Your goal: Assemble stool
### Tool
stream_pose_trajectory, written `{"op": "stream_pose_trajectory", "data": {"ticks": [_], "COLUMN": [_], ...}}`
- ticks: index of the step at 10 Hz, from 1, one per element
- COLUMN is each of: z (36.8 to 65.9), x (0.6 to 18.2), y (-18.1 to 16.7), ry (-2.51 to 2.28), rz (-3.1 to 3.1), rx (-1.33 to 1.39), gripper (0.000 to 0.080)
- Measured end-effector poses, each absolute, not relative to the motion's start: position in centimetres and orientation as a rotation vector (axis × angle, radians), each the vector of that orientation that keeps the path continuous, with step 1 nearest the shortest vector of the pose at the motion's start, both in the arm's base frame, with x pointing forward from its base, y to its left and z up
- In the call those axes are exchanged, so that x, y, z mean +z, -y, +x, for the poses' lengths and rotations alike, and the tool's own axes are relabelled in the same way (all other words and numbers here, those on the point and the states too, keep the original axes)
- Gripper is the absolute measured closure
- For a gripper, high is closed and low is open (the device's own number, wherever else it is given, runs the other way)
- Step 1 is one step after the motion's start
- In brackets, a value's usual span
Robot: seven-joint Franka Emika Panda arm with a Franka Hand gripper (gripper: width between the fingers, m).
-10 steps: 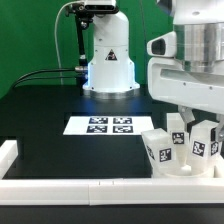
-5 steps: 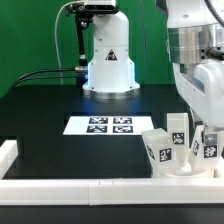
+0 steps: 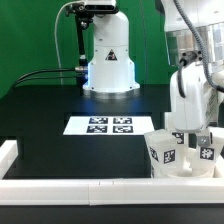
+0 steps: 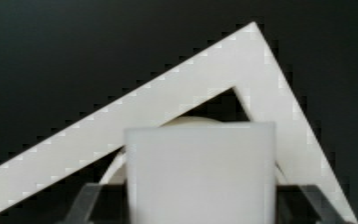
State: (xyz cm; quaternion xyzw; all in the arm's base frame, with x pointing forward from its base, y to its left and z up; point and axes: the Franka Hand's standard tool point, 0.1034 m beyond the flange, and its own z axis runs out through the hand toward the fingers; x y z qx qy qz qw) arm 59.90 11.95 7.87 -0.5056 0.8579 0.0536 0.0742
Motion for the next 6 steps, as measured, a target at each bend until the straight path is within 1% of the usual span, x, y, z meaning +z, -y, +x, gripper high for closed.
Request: {"op": "stream_pose_trajectory", "data": {"ticks": [2,3,4,5,6], "z": [59.8,59.7,59.8,60.0,60.0], "x": [7.8,8.0,8.8,9.8,10.5], "y": [-12.0,-12.2,-12.6,-12.9,-13.4], "ry": [-2.524,-2.478,-2.386,-2.22,-2.063], "rz": [-1.599,-1.686,-1.812,-2.0,-2.157], "rx": [0.156,0.165,0.172,0.169,0.165], "gripper": [0.0465,0.0227,0.0227,0.0172,0.0154]}}
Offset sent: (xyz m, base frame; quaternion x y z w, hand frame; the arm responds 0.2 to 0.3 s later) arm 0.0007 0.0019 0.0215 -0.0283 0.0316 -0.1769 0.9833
